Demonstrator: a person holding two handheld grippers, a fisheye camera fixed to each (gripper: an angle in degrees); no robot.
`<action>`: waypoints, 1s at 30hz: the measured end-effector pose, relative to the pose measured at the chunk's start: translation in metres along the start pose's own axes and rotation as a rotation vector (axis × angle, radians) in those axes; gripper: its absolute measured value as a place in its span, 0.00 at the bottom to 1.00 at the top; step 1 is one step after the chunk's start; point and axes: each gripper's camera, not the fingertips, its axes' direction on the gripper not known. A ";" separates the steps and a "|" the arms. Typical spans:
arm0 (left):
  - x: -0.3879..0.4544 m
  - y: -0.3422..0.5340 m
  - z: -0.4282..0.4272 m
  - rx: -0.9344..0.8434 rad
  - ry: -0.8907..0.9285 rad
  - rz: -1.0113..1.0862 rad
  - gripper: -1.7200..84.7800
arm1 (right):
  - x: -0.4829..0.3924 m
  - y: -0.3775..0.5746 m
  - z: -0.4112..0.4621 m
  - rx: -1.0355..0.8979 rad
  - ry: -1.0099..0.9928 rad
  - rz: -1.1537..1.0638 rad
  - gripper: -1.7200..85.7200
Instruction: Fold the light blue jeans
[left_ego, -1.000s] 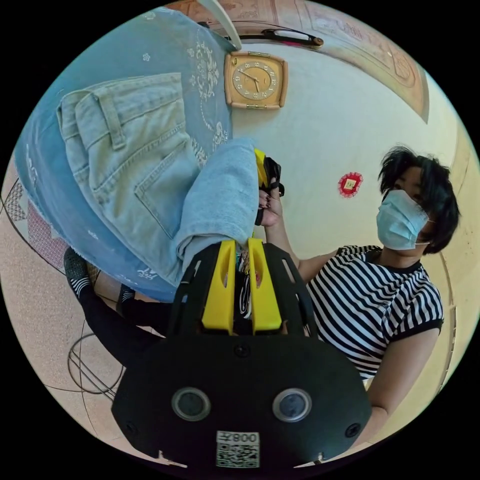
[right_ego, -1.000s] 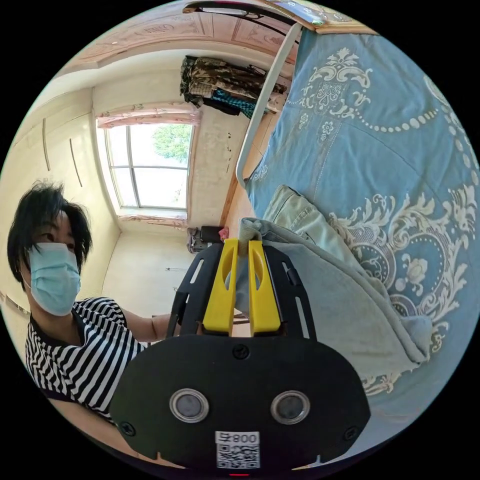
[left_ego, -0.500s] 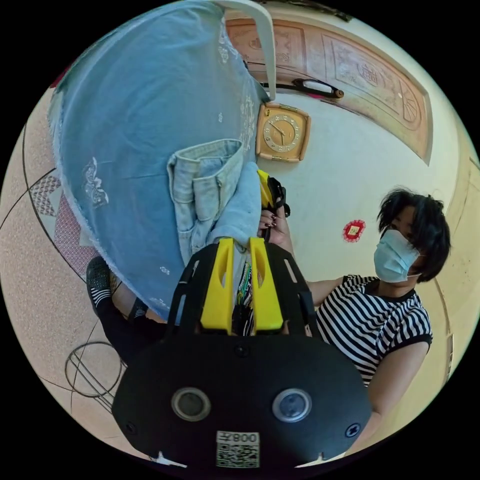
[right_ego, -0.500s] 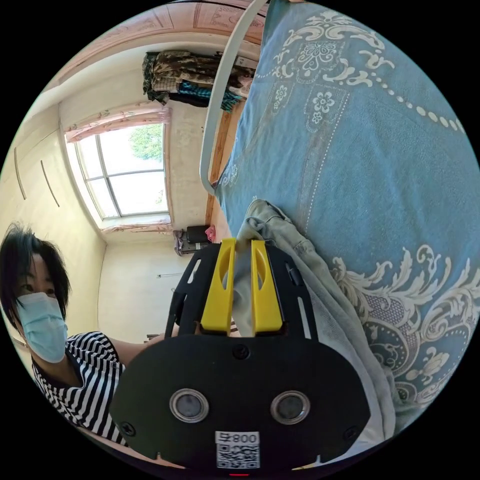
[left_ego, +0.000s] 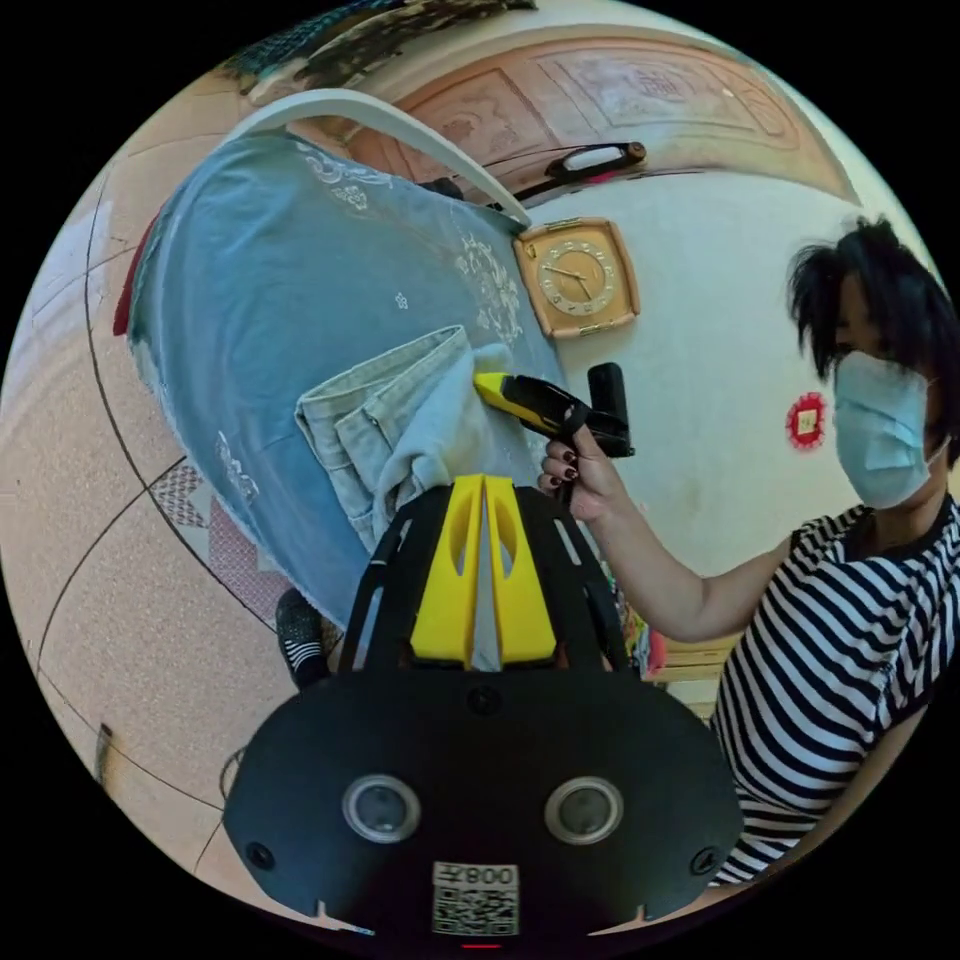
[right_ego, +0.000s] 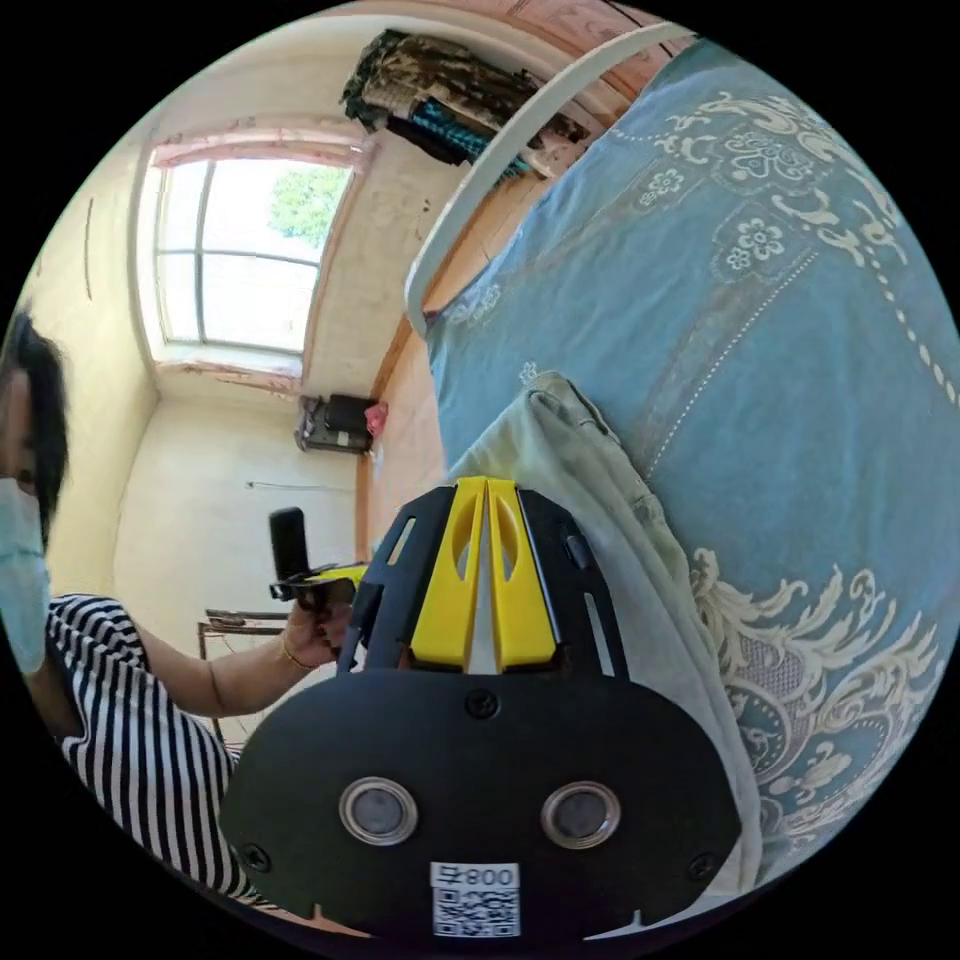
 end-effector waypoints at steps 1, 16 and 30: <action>-0.008 -0.008 0.004 0.001 -0.083 -0.024 0.02 | 0.002 -0.004 0.006 -0.015 0.018 -0.004 0.02; -0.030 0.062 -0.005 0.013 0.119 -0.322 0.13 | 0.033 0.068 -0.032 0.122 -0.191 0.022 0.03; -0.028 0.129 0.117 -0.307 0.272 -0.533 0.11 | 0.103 0.245 -0.015 -0.007 -0.263 0.451 0.14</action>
